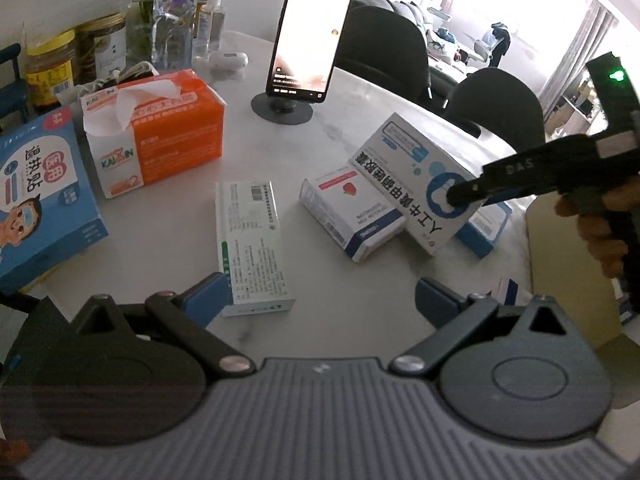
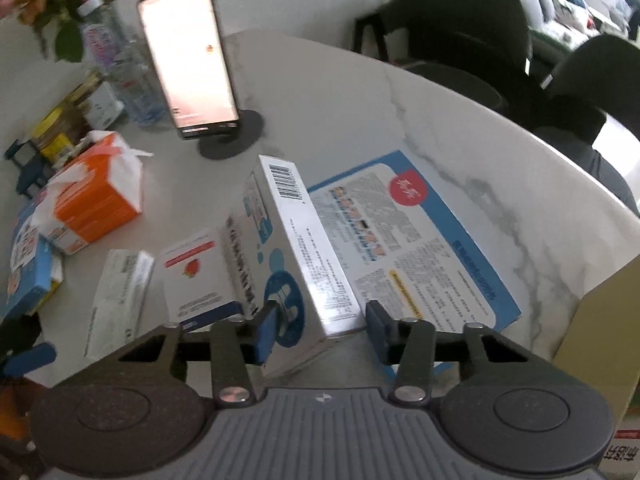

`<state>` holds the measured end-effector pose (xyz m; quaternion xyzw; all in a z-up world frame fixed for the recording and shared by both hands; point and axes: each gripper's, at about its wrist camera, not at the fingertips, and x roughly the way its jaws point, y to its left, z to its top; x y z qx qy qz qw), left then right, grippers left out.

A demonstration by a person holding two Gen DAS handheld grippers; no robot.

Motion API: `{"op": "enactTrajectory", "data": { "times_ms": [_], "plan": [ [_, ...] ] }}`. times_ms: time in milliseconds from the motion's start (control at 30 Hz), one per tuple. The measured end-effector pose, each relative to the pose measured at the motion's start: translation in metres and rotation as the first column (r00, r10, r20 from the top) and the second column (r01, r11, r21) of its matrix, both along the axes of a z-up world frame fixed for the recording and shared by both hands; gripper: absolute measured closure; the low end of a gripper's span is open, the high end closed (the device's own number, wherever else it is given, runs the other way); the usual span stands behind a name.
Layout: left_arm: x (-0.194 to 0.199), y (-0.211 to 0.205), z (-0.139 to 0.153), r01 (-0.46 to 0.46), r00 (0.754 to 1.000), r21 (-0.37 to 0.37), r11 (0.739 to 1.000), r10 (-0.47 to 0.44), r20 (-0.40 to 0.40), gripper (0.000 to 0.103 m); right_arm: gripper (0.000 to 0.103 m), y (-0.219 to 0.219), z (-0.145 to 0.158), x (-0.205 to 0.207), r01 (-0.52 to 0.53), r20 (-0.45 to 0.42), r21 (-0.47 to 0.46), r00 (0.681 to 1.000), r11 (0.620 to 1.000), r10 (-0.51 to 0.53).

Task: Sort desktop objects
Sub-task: 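Grasp a long white box upright with the right gripper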

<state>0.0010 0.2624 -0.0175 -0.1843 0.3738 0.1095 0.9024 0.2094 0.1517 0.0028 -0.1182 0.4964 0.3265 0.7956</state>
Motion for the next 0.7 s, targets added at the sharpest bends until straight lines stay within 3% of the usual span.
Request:
{"op": "enactTrajectory", "data": {
  "times_ms": [267, 400, 700],
  "plan": [
    [-0.002, -0.001, 0.000, 0.010, 1.000, 0.000, 1.000, -0.010, 0.002, 0.002, 0.058, 0.024, 0.009, -0.019, -0.077, 0.018, -0.007, 0.997, 0.997, 0.077],
    [-0.004, 0.002, 0.002, 0.000, 1.000, 0.000, 1.000, 0.000, 0.005, 0.002, 0.057, 0.035, 0.001, -0.018, -0.067, -0.017, -0.010, 0.998, 0.998, 0.066],
    [-0.005, 0.003, 0.001, -0.001, 1.000, -0.001, 1.000, 0.001, 0.002, 0.002, 0.060, 0.041, -0.013, -0.018, -0.057, -0.008, -0.009, 0.998, 0.998, 0.057]
  ]
}}
